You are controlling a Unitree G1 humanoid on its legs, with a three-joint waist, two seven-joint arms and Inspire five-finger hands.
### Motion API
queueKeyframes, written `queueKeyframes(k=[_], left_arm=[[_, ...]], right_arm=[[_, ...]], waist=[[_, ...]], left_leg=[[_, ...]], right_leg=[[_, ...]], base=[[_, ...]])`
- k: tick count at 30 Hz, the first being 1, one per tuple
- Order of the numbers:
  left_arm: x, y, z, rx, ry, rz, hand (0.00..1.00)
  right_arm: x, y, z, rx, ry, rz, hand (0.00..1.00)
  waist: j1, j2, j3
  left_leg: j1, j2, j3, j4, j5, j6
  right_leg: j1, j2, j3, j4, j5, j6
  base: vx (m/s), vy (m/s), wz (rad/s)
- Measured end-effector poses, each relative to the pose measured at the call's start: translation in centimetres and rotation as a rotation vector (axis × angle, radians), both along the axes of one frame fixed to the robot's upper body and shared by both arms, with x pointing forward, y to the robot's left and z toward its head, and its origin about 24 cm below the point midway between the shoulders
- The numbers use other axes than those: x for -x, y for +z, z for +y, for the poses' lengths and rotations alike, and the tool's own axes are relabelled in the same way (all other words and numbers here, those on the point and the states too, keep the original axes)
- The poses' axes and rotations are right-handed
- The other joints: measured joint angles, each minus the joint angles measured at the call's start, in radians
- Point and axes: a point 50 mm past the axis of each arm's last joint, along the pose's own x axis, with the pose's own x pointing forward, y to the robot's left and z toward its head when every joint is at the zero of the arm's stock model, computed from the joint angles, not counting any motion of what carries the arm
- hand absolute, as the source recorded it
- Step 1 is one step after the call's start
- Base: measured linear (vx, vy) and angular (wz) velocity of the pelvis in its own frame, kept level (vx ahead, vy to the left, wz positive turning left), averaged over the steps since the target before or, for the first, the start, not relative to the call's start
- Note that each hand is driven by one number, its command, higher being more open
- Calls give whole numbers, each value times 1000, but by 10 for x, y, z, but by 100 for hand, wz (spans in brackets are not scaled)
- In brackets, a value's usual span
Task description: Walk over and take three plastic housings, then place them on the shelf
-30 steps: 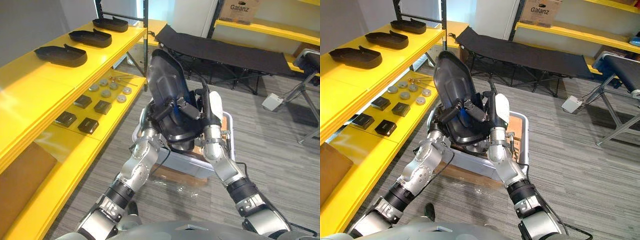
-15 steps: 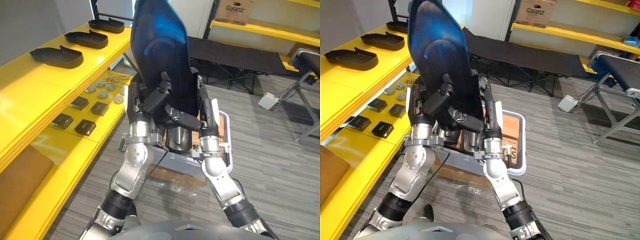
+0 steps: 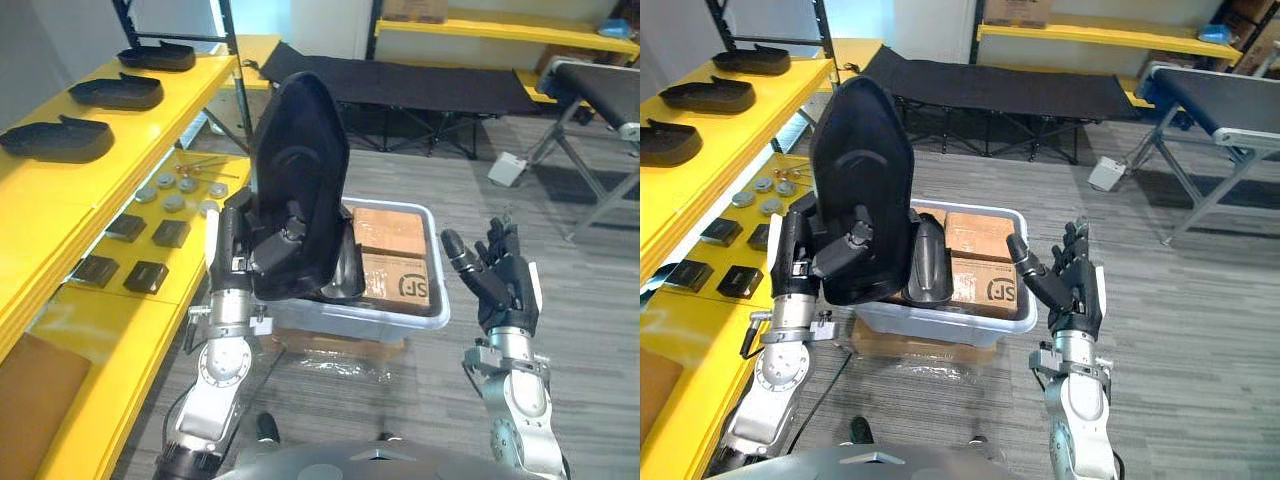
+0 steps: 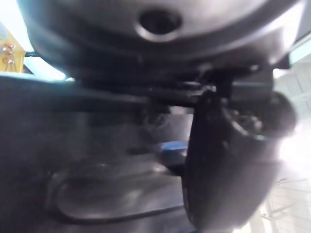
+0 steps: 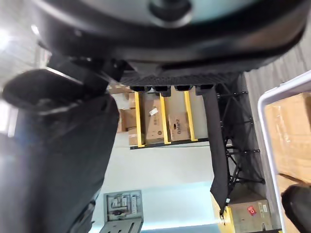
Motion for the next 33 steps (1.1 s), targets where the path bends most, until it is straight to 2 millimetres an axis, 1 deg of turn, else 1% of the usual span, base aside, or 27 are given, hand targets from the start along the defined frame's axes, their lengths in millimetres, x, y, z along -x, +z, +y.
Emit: queueKeyframes(k=[3, 6, 8, 9, 10, 12, 13, 14, 15, 16, 17, 19, 20, 21, 22, 23, 25, 26, 27, 28, 30, 31, 32, 33], left_arm=[[5, 0, 5, 41, 19, 8, 0], [13, 3, 20, 56, 107, -3, 0], [18, 8, 35, 74, 206, -32, 0], [21, 10, 40, 81, 236, -41, 0], [27, 13, 50, 100, 289, -56, 0], [39, 14, 67, 145, 394, -61, 0], [43, 14, 71, 163, 417, -60, 0], [53, 14, 81, 169, 488, -59, 0], [57, 14, 85, 168, 511, -58, 0], [65, 13, 92, 181, 550, -50, 0], [69, 11, 96, 182, 572, -42, 0], [83, 4, 105, 195, 633, -1, 0], [88, 2, 107, 191, 646, 16, 0], [89, 1, 107, 193, 639, 22, 0], [86, 1, 105, 204, 606, 22, 0], [84, 1, 103, 213, 578, 16, 0], [82, 3, 101, 205, 537, 10, 0], [81, 3, 99, 206, 524, 10, 0], [80, 2, 98, 208, 520, 12, 0], [79, 2, 97, 212, 512, 12, 0], [77, 3, 95, 209, 503, 7, 0], [76, 4, 95, 208, 494, -3, 0], [72, 7, 95, 206, 482, -21, 0], [70, 8, 95, 203, 475, -33, 0]], right_arm=[[-2, -1, 6, -22, 60, -6, 100], [-10, -3, 16, -30, 119, -4, 100], [-21, -7, 27, -39, 166, 3, 100], [-25, -8, 31, -42, 185, 4, 100], [-30, -9, 39, -44, 219, 7, 100], [-37, -10, 55, -44, 286, 12, 100], [-38, -10, 59, -45, 303, 11, 100], [-42, -7, 67, -46, 337, -2, 100], [-44, -6, 69, -43, 348, -8, 100], [-48, -3, 73, -20, 366, -19, 100], [-51, -2, 75, -3, 375, -23, 100], [-61, 3, 80, 7, 395, -44, 100], [-65, 6, 80, 13, 396, -56, 100], [-66, 7, 80, 15, 392, -58, 100], [-66, 7, 76, 19, 373, -53, 100], [-67, 6, 73, 20, 358, -46, 100], [-67, 5, 70, 19, 334, -30, 100], [-66, 4, 69, 46, 329, -25, 100], [-66, 4, 69, 64, 328, -24, 100], [-65, 3, 68, 99, 328, -21, 100], [-64, 3, 65, 100, 327, -20, 100], [-64, 2, 63, 95, 323, -19, 100], [-63, 2, 59, 93, 305, -18, 100], [-63, 2, 56, 94, 295, -19, 100]], waist=[[0, 5, -3], [7, 10, -4], [34, 12, -4], [41, 12, -4], [65, 13, -3], [102, 17, -2], [113, 18, -1], [138, 23, -2], [148, 24, -1], [171, 25, -1], [181, 25, -1], [217, 22, -2], [220, 22, -2], [218, 22, -2], [209, 21, 4], [196, 18, 12], [189, 18, 18], [191, 23, 23], [190, 26, 25], [187, 32, 29], [184, 43, 35], [177, 44, 37], [164, 36, 39], [165, 35, 40]], left_leg=[[2, 0, -5, 0, 4, 5], [-1, -3, -38, 0, 5, 4], [-15, -6, -90, 0, 8, 1], [-21, -6, -104, 0, 12, 1], [-29, -7, -133, 0, 16, -3], [-31, -13, -186, 0, 17, -10], [-32, -16, -202, 0, 17, -10], [-46, -21, -238, 0, 19, -11], [-51, -20, -251, 0, 20, -12], [-61, -20, -267, 1, 26, -13], [-63, -20, -273, 1, 29, -9], [-72, -19, -289, 2, 39, -15], [-83, -18, -292, 3, 43, -8], [-95, -16, -279, 1, 42, -5], [-99, -7, -205, 3, 30, 14], [-97, 2, -144, 5, 28, 21], [-99, 14, -60, 5, 39, 41], [-100, 9, -61, 5, 46, 41], [-99, 6, -62, 5, 47, 41], [-98, 0, -62, 4, 47, 41], [-100, -6, -50, 3, 46, 39], [-107, -10, -34, 4, 36, 32], [-118, -19, -20, 6, 19, 32], [-123, -22, -23, 13, 27, 47]], right_leg=[[1, 0, -2, 1, 6, 3], [20, 0, -36, 1, 3, 2], [39, 4, -86, 2, -8, 2], [42, 7, -98, 3, -11, 0], [53, 12, -124, 3, -16, -1], [79, 15, -173, 7, -37, -1], [86, 15, -188, 12, -46, -2], [96, 15, -230, 24, -65, -4], [98, 16, -244, 26, -69, -3], [100, 20, -263, 32, -74, -5], [101, 21, -268, 35, -77, -6], [107, 30, -281, 38, -83, -10], [108, 34, -296, 41, -85, -10], [110, 34, -312, 43, -87, -9], [124, 30, -358, 51, -91, -2], [139, 27, -390, 57, -93, 5], [149, 19, -427, 72, -104, 13], [149, 9, -431, 90, -123, 11], [150, 7, -429, 95, -130, 13], [148, 3, -426, 100, -137, 22], [144, -5, -423, 108, -149, 23], [141, -11, -424, 107, -154, 24], [130, -29, -420, 118, -166, 27], [117, -38, -406, 141, -179, 25]], base=[[52, -8, 0], [47, -9, 29], [7, -21, 60], [-12, -35, 70], [-16, -33, 64], [-30, -41, 74], [-42, -51, 93], [-34, -44, 76], [-24, -49, 84], [-19, -37, 43], [-27, -38, 38], [-28, -29, 26], [-42, -24, 35], [-59, -9, 71], [-52, 9, 93], [-33, 14, 97], [-27, 32, 67], [-38, 53, 42], [-47, 68, 28], [-93, 102, 21], [-97, 104, 22], [-46, 97, 37], [-26, 93, 37], [11, 69, 33]])
